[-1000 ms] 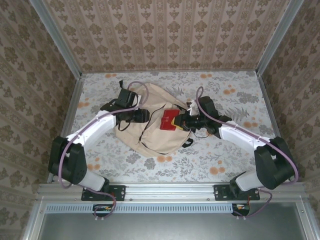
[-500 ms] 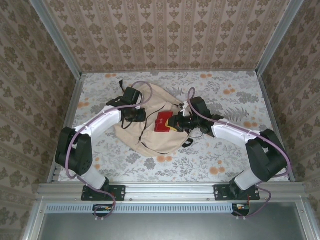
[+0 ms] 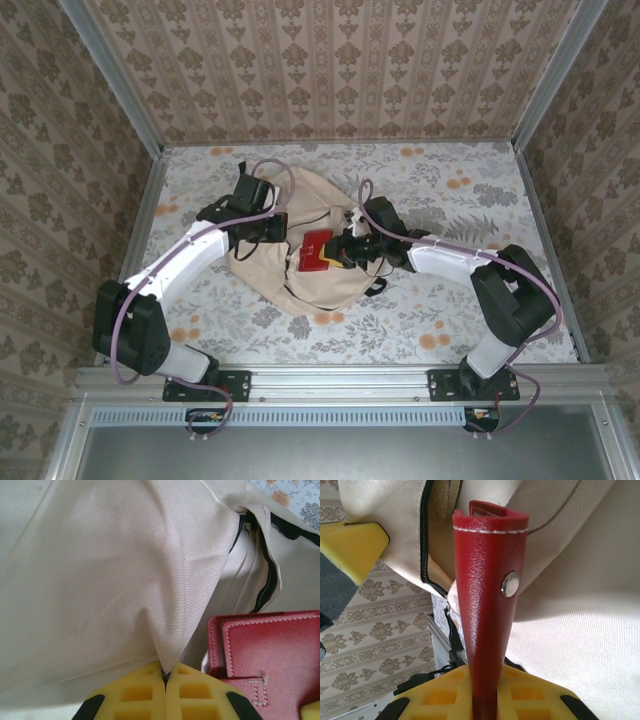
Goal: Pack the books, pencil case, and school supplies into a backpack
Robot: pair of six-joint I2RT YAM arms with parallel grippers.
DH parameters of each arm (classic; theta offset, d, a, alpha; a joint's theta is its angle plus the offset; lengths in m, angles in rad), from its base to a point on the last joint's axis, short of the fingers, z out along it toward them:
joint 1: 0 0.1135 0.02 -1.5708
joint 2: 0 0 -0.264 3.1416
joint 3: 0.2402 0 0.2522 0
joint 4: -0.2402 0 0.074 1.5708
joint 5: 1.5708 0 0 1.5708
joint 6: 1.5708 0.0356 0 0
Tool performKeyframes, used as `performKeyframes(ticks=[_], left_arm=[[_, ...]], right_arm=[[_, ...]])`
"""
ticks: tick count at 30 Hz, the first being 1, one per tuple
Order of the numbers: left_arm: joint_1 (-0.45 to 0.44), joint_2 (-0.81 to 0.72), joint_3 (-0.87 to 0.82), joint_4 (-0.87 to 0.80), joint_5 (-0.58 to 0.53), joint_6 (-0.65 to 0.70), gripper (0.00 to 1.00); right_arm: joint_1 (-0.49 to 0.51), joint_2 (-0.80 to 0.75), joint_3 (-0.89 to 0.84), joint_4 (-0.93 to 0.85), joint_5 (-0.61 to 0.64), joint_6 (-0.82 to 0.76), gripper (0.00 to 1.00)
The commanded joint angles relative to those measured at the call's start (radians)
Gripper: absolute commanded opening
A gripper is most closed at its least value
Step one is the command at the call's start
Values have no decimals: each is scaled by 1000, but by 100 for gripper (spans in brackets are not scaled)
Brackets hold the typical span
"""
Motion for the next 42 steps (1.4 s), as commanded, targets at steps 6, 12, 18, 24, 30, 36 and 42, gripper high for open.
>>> performKeyframes(ticks=[6, 12, 18, 24, 30, 36, 42], left_arm=[[-9, -68, -18, 51, 99, -7, 0], [-9, -71, -28, 45, 107, -10, 0], [-7, -75, -42, 40, 108, -7, 0], [-8, -67, -42, 39, 113, -2, 0], [-7, -56, -41, 66, 146, -15, 0], [-8, -43, -38, 75, 159, -26, 0], [-4, -32, -46, 82, 158, -31, 0]], right_arm=[[-3, 118, 110, 110, -53, 95, 16], [-30, 218, 192, 213, -58, 208, 16], [-47, 242, 186, 355, -55, 301, 16], [-78, 190, 147, 349, -23, 277, 16], [-43, 244, 184, 381, 9, 295, 16], [19, 356, 286, 376, 30, 315, 17], [25, 335, 264, 291, 82, 278, 34]])
